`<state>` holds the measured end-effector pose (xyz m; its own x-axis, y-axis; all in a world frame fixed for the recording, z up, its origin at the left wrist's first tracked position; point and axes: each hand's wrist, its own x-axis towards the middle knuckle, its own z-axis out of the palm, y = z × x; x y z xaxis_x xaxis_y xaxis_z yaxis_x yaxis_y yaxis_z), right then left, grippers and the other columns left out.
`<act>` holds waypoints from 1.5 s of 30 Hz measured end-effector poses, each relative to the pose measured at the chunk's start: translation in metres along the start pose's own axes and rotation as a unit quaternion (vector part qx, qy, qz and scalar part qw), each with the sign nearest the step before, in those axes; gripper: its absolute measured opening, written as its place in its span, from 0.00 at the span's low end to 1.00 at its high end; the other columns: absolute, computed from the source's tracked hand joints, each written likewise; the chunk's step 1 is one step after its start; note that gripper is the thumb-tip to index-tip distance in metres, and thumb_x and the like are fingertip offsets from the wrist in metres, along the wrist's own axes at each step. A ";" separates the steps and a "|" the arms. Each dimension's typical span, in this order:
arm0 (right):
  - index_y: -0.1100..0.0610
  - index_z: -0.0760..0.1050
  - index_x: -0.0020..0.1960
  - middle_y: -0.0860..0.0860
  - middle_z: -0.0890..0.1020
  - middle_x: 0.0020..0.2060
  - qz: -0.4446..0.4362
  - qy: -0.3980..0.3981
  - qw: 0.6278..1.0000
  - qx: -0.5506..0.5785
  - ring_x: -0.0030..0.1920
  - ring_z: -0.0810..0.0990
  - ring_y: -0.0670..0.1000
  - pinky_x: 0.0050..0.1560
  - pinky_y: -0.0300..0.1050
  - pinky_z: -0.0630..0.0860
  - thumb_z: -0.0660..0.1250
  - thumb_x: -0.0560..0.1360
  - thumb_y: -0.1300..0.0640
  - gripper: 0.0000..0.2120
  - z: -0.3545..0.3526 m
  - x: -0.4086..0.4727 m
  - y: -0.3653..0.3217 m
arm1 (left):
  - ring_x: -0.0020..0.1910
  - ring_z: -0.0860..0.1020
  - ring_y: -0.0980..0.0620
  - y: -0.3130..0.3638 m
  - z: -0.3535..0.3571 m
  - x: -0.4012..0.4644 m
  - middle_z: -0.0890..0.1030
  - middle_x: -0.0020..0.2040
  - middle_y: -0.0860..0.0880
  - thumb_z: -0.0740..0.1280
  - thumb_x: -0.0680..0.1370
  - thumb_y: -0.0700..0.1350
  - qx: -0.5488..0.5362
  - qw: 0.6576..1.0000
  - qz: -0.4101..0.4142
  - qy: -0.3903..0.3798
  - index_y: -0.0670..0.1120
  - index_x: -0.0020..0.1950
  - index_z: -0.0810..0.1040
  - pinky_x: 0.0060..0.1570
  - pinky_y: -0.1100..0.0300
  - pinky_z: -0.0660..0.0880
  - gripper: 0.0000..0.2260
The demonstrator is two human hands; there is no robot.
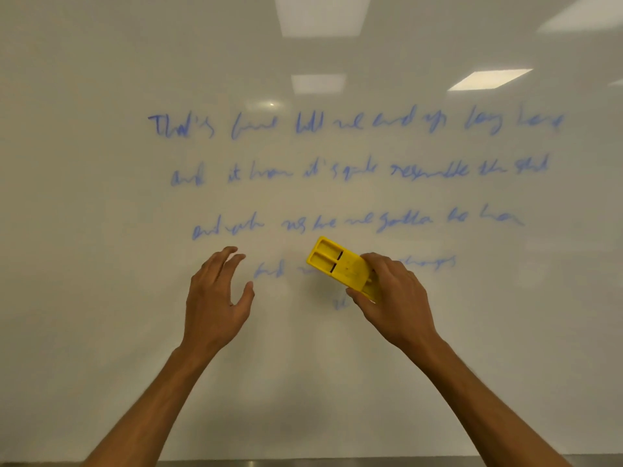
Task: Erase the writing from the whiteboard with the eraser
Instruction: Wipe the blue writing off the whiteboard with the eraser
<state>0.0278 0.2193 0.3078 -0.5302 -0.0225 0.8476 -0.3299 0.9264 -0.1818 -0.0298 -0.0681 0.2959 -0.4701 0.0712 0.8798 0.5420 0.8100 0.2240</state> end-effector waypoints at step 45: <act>0.54 0.72 0.68 0.54 0.77 0.65 -0.286 0.005 0.936 -0.207 0.56 0.78 0.59 0.49 0.54 0.74 0.70 0.66 0.58 0.30 0.103 0.121 -0.060 | 0.68 0.74 0.34 -0.147 -0.036 0.120 0.72 0.73 0.36 0.68 0.77 0.37 0.181 0.980 -0.022 0.079 0.37 0.70 0.73 0.62 0.38 0.73 0.21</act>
<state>-0.0965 0.1224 0.3699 -0.3521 -0.5567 0.7524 -0.2260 0.8307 0.5088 -0.1415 -0.1997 0.3836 -0.3591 -0.0363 0.9326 0.2283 0.9655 0.1255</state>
